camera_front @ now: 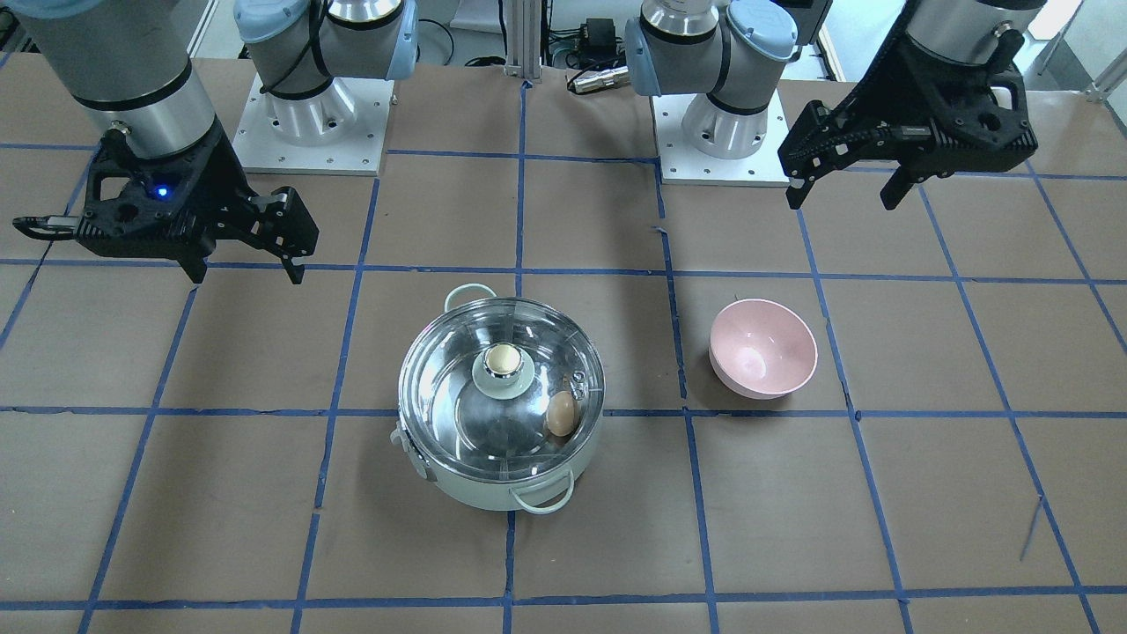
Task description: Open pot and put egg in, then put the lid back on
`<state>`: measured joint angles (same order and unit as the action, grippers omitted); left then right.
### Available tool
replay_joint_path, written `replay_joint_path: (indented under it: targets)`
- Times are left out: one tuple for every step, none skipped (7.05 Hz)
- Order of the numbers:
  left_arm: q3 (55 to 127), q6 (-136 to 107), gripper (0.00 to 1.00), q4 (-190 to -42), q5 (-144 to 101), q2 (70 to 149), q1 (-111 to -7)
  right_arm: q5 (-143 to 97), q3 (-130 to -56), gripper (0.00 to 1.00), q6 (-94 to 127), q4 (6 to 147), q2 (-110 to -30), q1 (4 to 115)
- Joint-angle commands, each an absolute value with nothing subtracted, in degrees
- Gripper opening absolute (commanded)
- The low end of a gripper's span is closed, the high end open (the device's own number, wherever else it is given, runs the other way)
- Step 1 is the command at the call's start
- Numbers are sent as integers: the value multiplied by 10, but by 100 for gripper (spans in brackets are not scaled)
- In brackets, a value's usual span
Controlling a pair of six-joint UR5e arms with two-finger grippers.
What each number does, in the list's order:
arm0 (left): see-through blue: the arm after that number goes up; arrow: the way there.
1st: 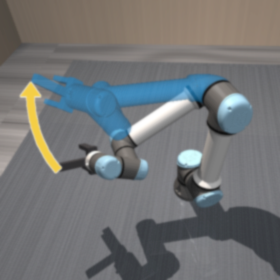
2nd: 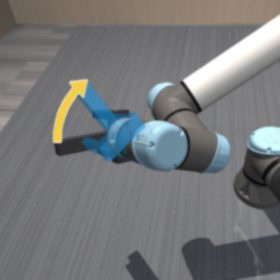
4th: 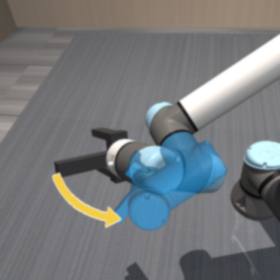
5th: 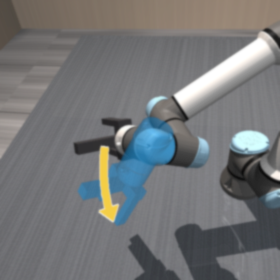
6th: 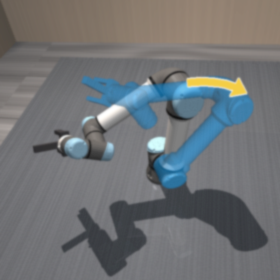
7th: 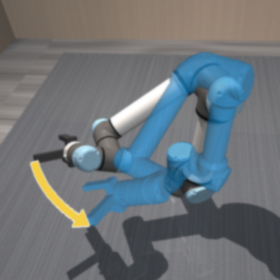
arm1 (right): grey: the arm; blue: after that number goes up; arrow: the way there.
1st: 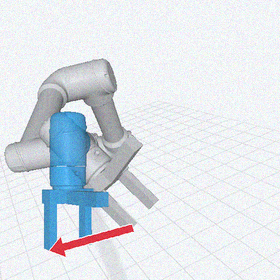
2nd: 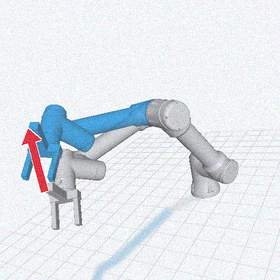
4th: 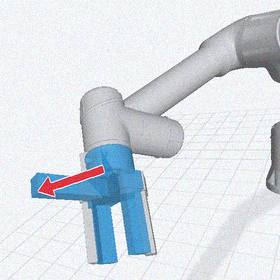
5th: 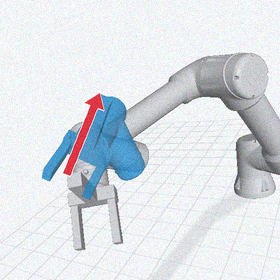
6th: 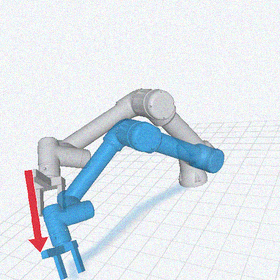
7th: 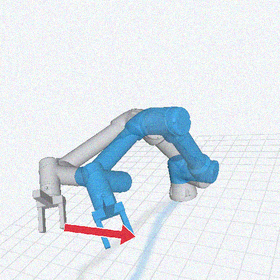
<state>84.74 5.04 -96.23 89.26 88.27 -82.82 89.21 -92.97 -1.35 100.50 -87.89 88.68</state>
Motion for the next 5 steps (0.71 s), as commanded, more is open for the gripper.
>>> replay_joint_path:
  targets:
    - [848, 50, 100, -966, 891, 882, -824, 892, -930, 100, -16, 1005, -879, 887]
    - [848, 50, 100, -966, 892, 882, -824, 892, -930, 100, -17, 1005, -879, 886]
    - [848, 50, 100, -966, 892, 882, -824, 892, -931, 100, -23, 1005, -879, 884]
    - [848, 50, 100, -966, 891, 882, -824, 892, -932, 100, -27, 1005, -878, 884]
    - [848, 50, 100, -966, 892, 882, -825, 892, -932, 100, -27, 1005, -878, 884]
